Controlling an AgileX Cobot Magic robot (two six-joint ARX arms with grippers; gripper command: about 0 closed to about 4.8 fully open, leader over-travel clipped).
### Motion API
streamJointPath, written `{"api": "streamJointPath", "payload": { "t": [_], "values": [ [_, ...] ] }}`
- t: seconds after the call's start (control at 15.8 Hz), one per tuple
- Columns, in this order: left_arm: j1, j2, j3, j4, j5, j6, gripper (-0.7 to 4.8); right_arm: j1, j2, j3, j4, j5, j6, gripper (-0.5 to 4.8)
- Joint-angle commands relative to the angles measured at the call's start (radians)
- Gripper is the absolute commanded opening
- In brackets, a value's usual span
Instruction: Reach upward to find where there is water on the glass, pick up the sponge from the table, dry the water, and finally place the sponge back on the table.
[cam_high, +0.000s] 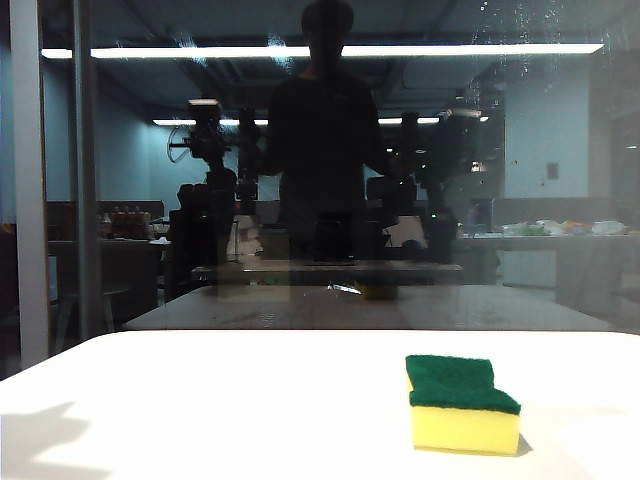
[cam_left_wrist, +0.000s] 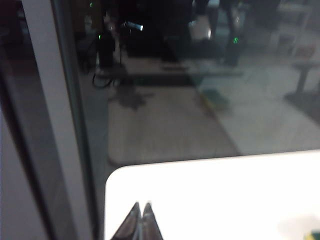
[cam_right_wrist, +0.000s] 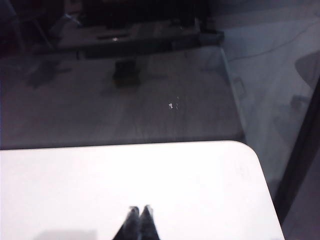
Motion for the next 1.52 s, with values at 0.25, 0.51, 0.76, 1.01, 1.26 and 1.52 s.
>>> {"api": "streamJointPath", "payload": {
  "t": [0.25, 0.51, 0.76, 1.01, 1.26, 1.52],
  "values": [
    [0.000, -0.129, -0.131, 0.088, -0.004, -0.041, -0.06, -0.001, -0.143, -0.080, -0.019, 0.007, -0.006, -0.06],
    [0.000, -0.231, -0.220, 0.105, -0.004, -0.095, -0.06, -0.001, -0.256, -0.148, -0.032, 0.010, 0.003, -0.06],
    [0.000, -0.255, -0.301, 0.198, -0.004, -0.123, -0.06, -0.001, -0.375, -0.224, -0.042, 0.054, 0.003, -0.06],
    [0.000, -0.255, -0.361, 0.272, -0.004, -0.119, -0.06, 0.000, -0.506, -0.319, -0.045, 0.050, 0.002, -0.06],
    [0.000, -0.255, -0.422, 0.338, 0.000, -0.119, -0.06, 0.002, -0.556, -0.372, -0.050, 0.047, 0.002, -0.06],
    [0.000, -0.255, -0.487, 0.455, 0.019, -0.116, -0.06, 0.001, -0.561, -0.380, -0.040, 0.044, -0.023, -0.06]
  ]
}}
